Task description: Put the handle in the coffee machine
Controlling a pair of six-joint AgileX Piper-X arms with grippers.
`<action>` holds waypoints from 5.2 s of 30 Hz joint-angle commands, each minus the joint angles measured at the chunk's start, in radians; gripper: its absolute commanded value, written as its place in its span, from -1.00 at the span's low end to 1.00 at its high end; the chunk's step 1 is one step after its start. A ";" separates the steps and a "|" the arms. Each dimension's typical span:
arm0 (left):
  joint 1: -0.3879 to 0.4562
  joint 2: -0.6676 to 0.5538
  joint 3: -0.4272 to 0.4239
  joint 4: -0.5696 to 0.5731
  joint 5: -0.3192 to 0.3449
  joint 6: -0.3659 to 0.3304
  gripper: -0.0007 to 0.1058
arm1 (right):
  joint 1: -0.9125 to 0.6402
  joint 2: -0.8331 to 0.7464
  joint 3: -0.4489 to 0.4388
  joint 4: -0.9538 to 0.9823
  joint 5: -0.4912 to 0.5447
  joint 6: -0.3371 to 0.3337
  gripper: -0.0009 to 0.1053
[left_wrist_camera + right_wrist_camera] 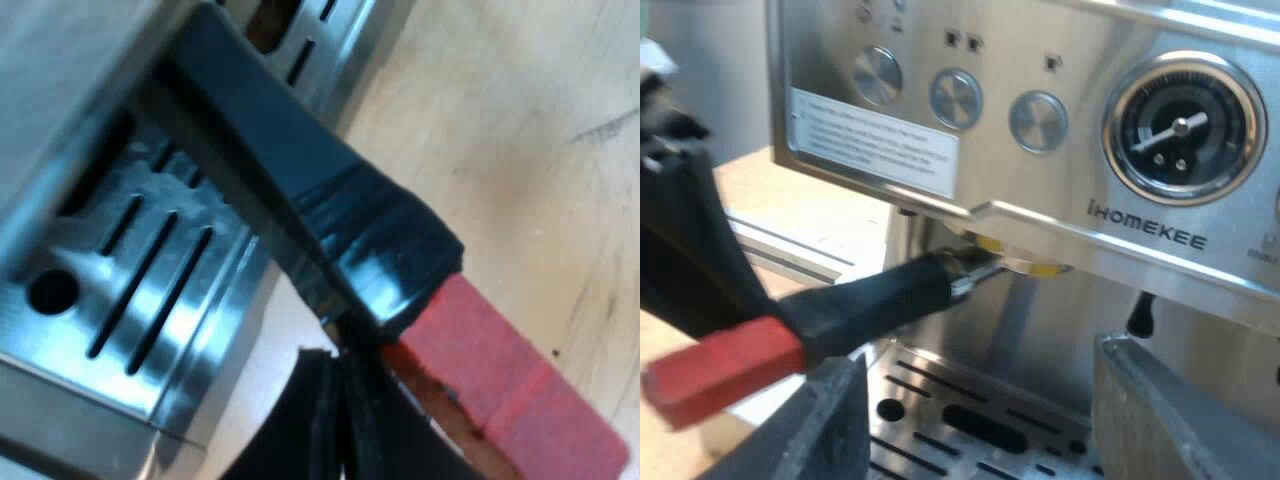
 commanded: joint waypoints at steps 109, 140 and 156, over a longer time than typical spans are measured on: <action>-0.475 -0.250 0.001 -0.176 -0.462 -0.765 -0.98 | 0.171 -0.373 -0.004 0.590 -0.087 0.300 0.21; -0.225 -0.617 0.001 -0.055 -0.423 -0.724 0.38 | -0.013 -0.373 -0.164 0.748 -0.401 0.300 0.36; -0.037 -0.662 -0.089 -0.084 -0.430 -0.680 0.38 | -0.462 -0.375 -0.362 1.041 -0.582 0.293 0.36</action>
